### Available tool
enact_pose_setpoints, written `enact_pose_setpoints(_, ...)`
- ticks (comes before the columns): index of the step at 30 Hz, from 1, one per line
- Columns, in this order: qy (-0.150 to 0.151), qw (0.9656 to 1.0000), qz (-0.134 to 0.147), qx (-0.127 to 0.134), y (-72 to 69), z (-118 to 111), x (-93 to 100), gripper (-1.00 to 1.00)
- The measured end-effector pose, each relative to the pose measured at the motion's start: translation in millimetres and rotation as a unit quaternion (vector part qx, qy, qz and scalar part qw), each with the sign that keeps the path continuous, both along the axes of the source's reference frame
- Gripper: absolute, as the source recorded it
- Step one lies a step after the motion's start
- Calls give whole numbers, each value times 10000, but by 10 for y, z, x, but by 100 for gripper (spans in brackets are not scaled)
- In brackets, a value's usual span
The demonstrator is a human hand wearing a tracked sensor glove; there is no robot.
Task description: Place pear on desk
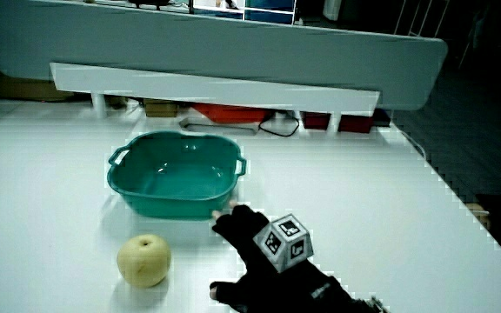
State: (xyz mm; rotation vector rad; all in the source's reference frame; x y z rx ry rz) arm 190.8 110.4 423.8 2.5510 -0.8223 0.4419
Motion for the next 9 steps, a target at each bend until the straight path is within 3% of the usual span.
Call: enact_pose_setpoints(9,-235,9983,415,322,1,-12,50,-100)
